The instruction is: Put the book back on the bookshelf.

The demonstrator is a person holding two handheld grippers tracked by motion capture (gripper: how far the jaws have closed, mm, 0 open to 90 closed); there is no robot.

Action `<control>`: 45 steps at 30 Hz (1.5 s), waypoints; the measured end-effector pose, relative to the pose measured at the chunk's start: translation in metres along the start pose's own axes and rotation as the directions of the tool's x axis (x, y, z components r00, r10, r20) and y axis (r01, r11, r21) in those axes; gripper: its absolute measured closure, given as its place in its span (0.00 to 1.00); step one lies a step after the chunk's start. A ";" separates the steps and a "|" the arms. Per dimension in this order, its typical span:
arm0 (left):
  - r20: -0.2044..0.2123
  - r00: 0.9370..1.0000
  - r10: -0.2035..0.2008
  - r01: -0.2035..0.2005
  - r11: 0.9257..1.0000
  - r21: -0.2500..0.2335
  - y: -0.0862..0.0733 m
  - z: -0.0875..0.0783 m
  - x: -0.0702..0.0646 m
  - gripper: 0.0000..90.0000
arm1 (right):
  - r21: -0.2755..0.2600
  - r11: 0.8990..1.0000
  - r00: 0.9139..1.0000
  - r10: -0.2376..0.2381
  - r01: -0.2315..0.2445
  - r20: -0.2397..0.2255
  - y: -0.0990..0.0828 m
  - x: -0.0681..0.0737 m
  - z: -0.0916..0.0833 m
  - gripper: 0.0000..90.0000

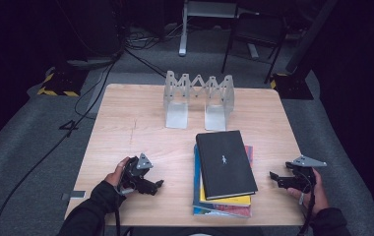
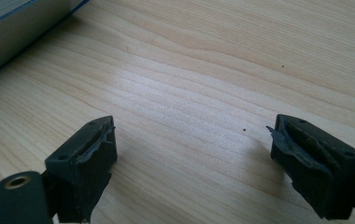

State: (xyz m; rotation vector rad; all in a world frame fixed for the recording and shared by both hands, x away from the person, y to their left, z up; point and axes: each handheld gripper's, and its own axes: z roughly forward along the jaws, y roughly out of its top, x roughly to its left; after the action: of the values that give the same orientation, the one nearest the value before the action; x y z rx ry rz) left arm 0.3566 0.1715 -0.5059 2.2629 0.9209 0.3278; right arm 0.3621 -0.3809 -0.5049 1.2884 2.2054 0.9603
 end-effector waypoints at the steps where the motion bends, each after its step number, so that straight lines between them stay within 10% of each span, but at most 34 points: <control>1: 0.001 1.000 0.005 -0.005 1.000 0.003 0.000 0.000 0.001 0.01 | 0.000 1.000 1.000 0.000 0.000 -0.001 0.000 0.000 0.000 0.16; 16: 0.029 0.999 0.041 -0.041 0.999 -0.001 -0.001 -0.001 -0.001 0.01 | -0.024 0.999 0.996 -0.047 0.046 -0.071 0.003 0.009 -0.023 0.22; 19: 0.038 0.998 0.049 -0.049 0.999 0.001 -0.001 -0.001 -0.002 0.01 | -0.071 0.995 0.984 -0.086 0.076 -0.155 0.012 0.020 -0.040 0.22; 27: 0.043 0.997 0.057 -0.057 0.998 0.002 0.002 0.001 -0.008 0.01 | -0.176 0.972 0.966 -0.185 0.154 -0.181 0.039 0.053 -0.073 0.25; 37: 0.051 0.996 0.071 -0.071 0.997 0.001 0.004 0.003 -0.011 0.01 | -0.192 0.964 0.952 -0.221 0.181 -0.211 0.053 0.070 -0.080 0.25; 45: 0.056 0.996 0.072 -0.072 0.997 0.003 0.013 0.009 -0.017 0.06 | -0.221 0.954 0.918 -0.262 0.201 -0.297 0.080 0.097 -0.079 0.23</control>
State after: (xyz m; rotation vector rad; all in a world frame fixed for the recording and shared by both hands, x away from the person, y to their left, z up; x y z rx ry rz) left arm 0.3553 0.1483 -0.5032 2.3023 0.8138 0.2931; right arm 0.3115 -0.2971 -0.3930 0.8059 2.3718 1.3215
